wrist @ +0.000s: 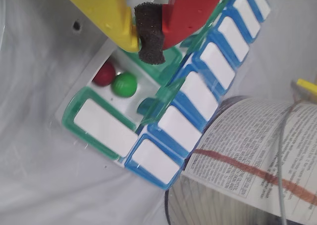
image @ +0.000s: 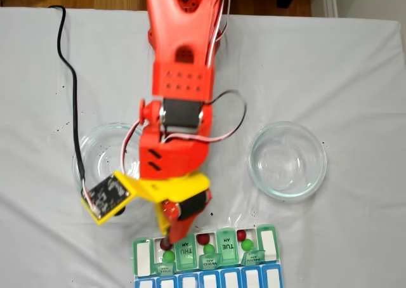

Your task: Sort medicines into box.

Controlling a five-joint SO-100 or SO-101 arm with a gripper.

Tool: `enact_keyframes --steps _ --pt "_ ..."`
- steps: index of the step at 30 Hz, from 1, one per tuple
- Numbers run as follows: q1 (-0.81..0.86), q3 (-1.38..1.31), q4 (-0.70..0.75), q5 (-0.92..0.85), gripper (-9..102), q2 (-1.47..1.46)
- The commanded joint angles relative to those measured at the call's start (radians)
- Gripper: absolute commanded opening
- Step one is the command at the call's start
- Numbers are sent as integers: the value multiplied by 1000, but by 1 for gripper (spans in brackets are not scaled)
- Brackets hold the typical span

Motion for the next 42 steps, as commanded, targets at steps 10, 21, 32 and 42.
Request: enact_keyframes --steps 10,21,32,42 --pt "-225 -385 44 502 0 -109" --pt "-284 -267 -252 600 0 -195" --pt "-287 -258 -210 531 0 -253" --pt "-301 -222 -221 511 0 -268"
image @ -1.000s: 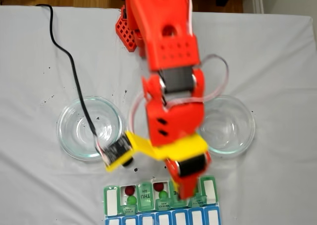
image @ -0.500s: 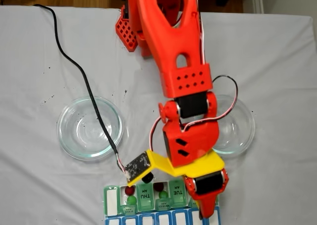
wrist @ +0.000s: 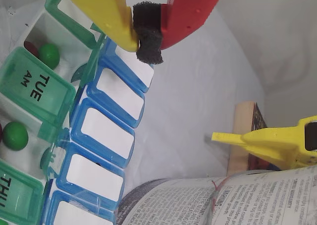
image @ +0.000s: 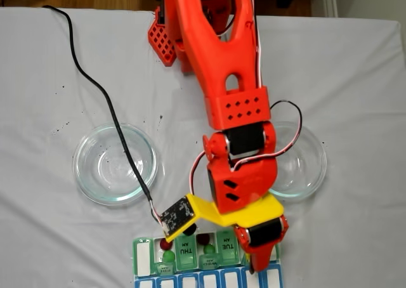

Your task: Sort medicines into box.

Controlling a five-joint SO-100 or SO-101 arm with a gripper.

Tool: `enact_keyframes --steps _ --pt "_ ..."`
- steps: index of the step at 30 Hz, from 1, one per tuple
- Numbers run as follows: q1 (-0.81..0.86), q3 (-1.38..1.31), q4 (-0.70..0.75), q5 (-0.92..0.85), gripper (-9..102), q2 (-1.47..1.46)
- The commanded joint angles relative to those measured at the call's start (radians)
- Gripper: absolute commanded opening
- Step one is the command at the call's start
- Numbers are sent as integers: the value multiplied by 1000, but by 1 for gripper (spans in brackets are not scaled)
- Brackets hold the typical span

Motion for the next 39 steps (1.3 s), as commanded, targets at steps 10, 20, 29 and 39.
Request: enact_keyframes --steps 10,20,29,39 --pt "-32 -67 138 -58 0 -14" --pt "-8 -86 179 -109 0 -80" --pt "-23 -97 301 -178 0 -114" --pt "-38 -89 353 -210 0 -133"
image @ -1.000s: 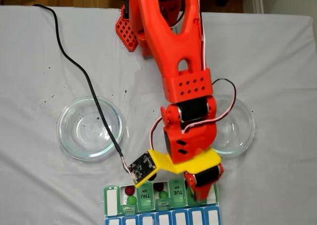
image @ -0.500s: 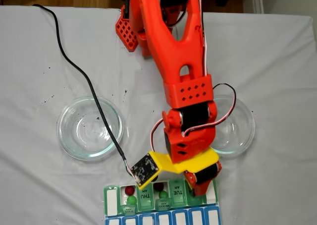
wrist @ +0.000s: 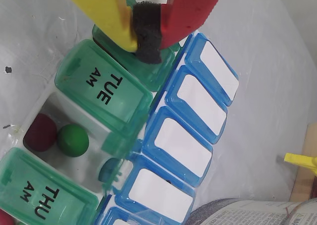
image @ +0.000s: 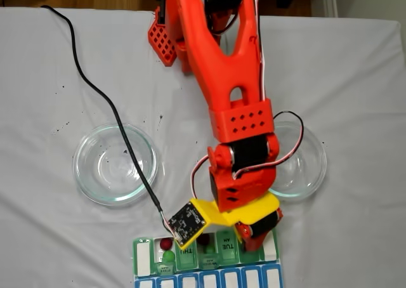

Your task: Sort medicines into box.

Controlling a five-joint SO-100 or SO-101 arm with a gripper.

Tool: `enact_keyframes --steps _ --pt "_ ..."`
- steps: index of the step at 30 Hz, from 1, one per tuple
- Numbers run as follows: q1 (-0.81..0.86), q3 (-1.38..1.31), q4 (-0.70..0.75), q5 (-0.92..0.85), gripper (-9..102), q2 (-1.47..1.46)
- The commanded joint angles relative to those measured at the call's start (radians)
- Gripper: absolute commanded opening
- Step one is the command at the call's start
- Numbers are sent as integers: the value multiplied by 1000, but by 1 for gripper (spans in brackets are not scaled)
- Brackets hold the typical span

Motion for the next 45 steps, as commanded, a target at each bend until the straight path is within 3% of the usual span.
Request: enact_keyframes --steps 1,17,22,33,45 --pt "-21 0 3 -28 0 21" --pt "-66 149 -69 -140 0 60" --pt "8 20 -44 -75 0 152" --pt "195 -140 -167 86 0 238" --pt "213 -155 -173 84 0 233"
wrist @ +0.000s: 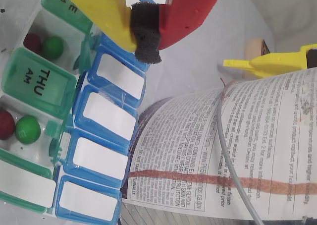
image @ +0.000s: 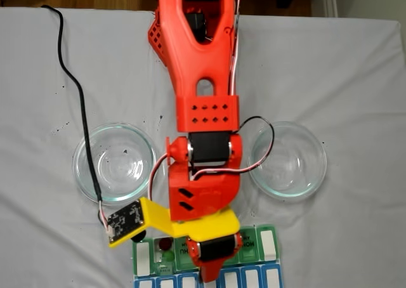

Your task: Sort medicines into box.

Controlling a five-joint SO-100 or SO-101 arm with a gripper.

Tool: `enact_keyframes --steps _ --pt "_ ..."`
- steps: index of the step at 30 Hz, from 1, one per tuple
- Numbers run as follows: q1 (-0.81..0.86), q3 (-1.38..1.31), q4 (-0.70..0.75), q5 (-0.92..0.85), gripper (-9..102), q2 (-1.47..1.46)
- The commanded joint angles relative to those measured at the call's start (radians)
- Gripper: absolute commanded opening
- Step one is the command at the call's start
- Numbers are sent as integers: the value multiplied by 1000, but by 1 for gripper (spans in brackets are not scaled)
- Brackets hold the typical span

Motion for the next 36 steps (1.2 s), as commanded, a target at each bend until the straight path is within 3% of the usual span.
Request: enact_keyframes --steps 1,7,18,36 --pt "-6 -89 -5 -20 0 95" --pt "-52 -60 64 -97 0 63" --pt "-54 -15 40 -120 0 60" --pt "-34 -115 173 -72 0 -52"
